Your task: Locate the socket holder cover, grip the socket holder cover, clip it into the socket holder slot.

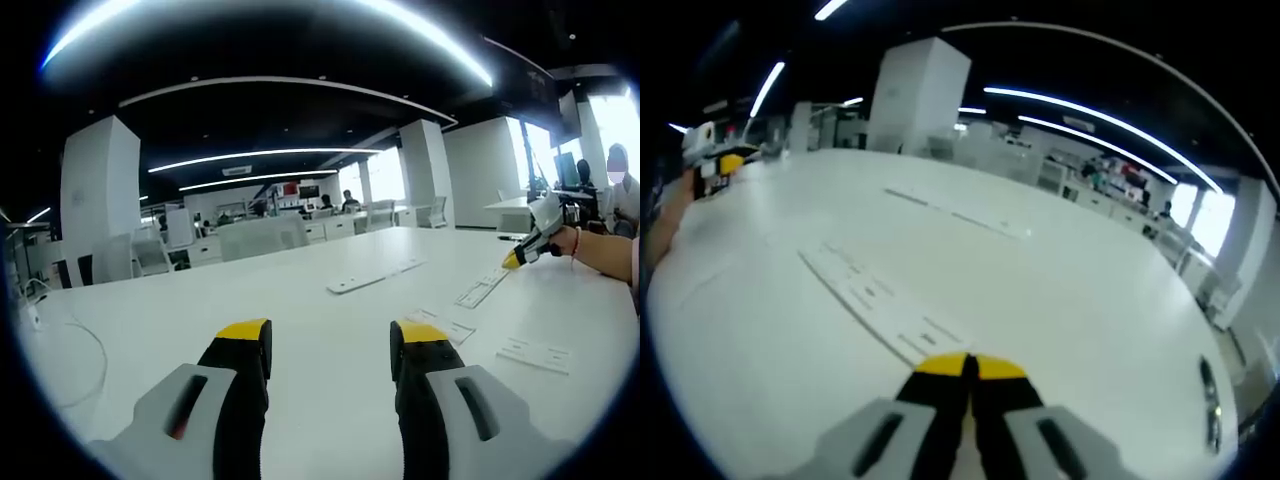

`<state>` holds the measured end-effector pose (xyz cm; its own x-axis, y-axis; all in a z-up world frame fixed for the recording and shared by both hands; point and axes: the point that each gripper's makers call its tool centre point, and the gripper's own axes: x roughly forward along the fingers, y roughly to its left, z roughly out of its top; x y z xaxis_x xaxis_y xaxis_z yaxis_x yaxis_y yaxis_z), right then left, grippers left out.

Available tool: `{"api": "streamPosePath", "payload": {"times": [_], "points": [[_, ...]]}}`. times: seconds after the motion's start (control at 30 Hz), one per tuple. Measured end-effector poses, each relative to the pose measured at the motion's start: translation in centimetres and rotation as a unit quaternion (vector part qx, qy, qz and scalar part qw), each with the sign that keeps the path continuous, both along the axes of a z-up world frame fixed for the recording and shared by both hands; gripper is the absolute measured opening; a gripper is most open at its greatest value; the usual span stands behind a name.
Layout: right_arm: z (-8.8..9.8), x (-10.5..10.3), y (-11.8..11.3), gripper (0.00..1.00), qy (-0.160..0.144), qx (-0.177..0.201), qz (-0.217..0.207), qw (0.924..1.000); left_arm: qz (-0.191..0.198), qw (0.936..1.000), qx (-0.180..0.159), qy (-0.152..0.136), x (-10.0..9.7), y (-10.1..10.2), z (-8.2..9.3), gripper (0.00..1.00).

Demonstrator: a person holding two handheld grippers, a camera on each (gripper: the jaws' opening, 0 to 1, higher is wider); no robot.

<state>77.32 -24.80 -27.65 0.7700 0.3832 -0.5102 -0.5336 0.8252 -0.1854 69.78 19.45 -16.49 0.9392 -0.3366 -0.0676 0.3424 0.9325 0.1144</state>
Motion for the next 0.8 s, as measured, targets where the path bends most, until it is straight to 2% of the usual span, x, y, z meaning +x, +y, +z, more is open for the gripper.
{"api": "streamPosePath", "payload": {"times": [0.47, 0.8], "points": [[0.07, 0.11, 0.31, 0.04, 0.004, 0.026, 0.002, 0.9996, 0.001, 1.0, 0.0, 0.001, 0.17, 0.1, 0.02, 0.48], [0.03, 0.09, 0.49, 0.04, 0.002, 0.029, 0.004, 0.9996, 0.0, 1.0, 0.001, 0.002, 0.08, -0.17, -0.08, 0.48]]}}
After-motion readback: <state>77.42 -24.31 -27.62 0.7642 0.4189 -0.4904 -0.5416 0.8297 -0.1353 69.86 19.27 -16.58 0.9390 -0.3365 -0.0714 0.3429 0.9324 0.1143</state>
